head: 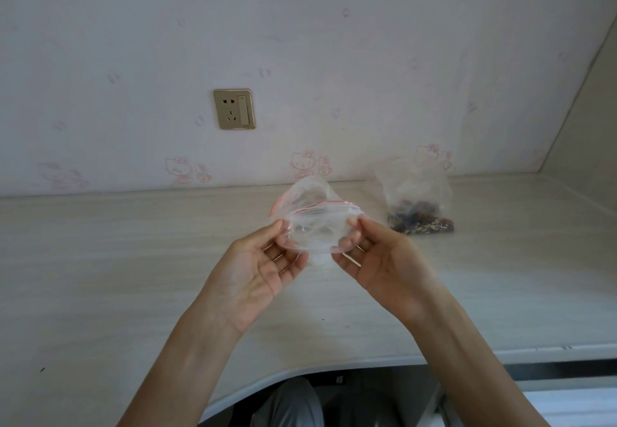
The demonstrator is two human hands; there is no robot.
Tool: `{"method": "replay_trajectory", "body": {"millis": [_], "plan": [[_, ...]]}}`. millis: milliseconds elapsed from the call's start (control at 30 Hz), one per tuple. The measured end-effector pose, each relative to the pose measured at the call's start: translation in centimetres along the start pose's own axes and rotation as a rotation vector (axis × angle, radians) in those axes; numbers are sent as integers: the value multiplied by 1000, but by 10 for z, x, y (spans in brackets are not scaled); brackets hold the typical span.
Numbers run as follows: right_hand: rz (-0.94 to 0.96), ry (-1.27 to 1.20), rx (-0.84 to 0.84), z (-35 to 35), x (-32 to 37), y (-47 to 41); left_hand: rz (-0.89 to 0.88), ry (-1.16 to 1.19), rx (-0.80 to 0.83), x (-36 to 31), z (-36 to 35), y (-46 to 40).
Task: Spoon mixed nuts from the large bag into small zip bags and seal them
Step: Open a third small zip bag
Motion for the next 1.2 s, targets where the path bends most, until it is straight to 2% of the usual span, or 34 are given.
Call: {"method": "replay_trajectory", "body": {"millis": [100, 200, 267, 367, 433, 500, 567, 667, 800, 933, 1067, 1100, 1133, 1200], "plan": [[-42, -15, 25, -3, -1, 1, 2, -52, 42, -3, -2, 2], [-53, -111, 68, -7, -4, 2, 73, 36, 67, -3, -3, 2], [-24, -87, 80, -6, -3, 3, 86, 50, 126, -3, -6, 5], [63, 84, 137, -6, 0, 5, -109, -191, 170, -8, -9, 8], [142, 267, 161, -5, 2, 6, -286, -447, 58, -10, -8, 8], [213, 420, 124, -4, 0, 6, -421, -590, -151, -10, -5, 7], [277, 493, 22, -3, -2, 5, -541, -669, -319, -8, -4, 7], [358, 524, -183, -1, -4, 4, -745, -864, -470, -6, -7, 9], [411, 480, -322, 2, -3, 4, -895, -863, -524, -6, -6, 10], [411, 419, -377, 8, 9, 6, -905, -917, -581, -12, 8, 10], [352, 382, -359, 15, 12, 6, -1075, -1340, -650, -9, 5, 20], [340, 361, -346, 16, 11, 5, -1074, -1364, -642, -9, 5, 20], [321, 337, -328, 18, 11, 5, -1037, -1328, -617, -8, 7, 18], [260, 256, -280, 22, 10, 2, -872, -1089, -526, -9, 15, 10]]}}
Point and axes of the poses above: each hand's wrist, its own y-axis away from the middle knuckle, its own z-axis out of the back of the hand, x = y × z, the point moved 4 cm from there along -y, towards the middle knuckle, and after that the axes turned 12 degrees about -y, right-handed, at the moved point
